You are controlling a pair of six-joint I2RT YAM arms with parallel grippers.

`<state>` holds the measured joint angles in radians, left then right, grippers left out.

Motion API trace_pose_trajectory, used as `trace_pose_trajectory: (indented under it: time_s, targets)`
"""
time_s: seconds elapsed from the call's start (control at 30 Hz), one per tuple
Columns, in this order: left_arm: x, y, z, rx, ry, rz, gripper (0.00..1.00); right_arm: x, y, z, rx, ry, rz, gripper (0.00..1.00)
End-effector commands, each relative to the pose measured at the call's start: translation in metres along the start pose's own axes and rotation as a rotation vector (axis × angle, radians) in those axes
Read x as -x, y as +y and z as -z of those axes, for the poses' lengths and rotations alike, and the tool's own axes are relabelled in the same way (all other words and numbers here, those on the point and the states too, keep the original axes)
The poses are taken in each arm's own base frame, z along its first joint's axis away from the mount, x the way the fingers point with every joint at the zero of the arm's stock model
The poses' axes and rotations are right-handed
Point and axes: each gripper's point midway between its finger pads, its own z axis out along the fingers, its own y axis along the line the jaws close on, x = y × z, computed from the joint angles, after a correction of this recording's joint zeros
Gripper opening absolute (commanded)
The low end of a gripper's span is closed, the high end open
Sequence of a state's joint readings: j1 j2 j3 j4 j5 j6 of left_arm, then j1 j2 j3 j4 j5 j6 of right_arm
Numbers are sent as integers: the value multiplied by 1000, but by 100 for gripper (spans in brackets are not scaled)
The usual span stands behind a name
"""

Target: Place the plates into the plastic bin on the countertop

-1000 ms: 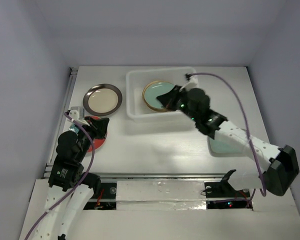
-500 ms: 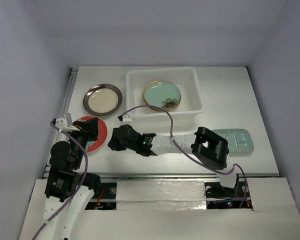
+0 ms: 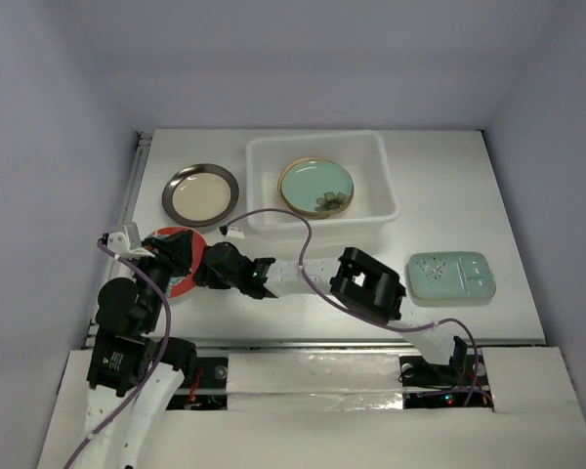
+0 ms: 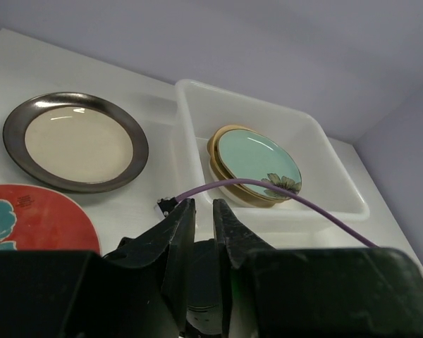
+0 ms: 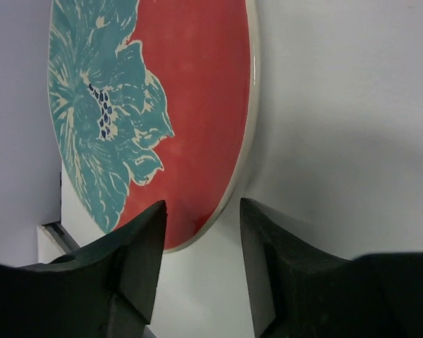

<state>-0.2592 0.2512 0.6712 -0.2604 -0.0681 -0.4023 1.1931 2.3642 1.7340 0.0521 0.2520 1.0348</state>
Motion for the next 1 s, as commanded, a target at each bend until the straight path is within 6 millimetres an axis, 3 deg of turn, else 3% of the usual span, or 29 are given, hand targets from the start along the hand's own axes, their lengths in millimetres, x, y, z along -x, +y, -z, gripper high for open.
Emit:
trace_pose_trajectory:
  time_s: [0.0,0.17,0.23,0.27,0.3,0.4,0.47,0.57,0.6,0.63,0.67,0.7,0.73,0.8,0.83,0.87,0.97]
  targets:
    - [16,-10,2,-35,-44,7,14,3,9,-5,0,-21,-85,49]
    - [14,-10,0,-31,-32,7,15,-4,-3,-20,-7,20,-175,40]
    - [12,-11,-1,-36,-23,7,15,4,-4,-22,27,21,-227,31]
    - [11,-11,-2,-35,-20,5,15,-1,-10,-22,22,32,-232,27]
    - [11,-11,-2,-34,-18,5,15,-1,-8,-21,42,26,-244,15]
    - [10,-10,-2,-32,-18,6,15,2,-10,-14,64,5,-259,1]
    - [11,-10,-2,-30,-21,7,15,4,-11,-9,70,-1,-255,0]
    - [10,-10,-2,-30,-21,7,15,9,-13,14,94,-45,-261,0]
    - [11,-10,-2,-30,-21,7,15,26,6,30,161,-83,-283,0]
    - [11,-10,-2,-32,-21,7,15,19,-18,38,127,-93,-279,0]
    - [10,-10,-2,-31,-18,6,15,19,-16,49,143,-103,-283,0]
    - [10,-10,-2,-32,-18,8,15,37,3,69,213,-145,-310,0]
    - [10,-10,-2,-32,-18,6,15,30,-17,78,193,-143,-308,0]
    - [10,-11,-2,-35,-20,7,15,43,-12,100,249,-189,-333,0]
    - [11,-10,-2,-33,-20,7,15,58,1,121,298,-217,-348,0]
    - [11,-8,-3,-24,-22,8,15,55,-12,130,287,-220,-333,0]
    - [10,-8,-3,-24,-19,6,15,70,-2,166,357,-251,-333,0]
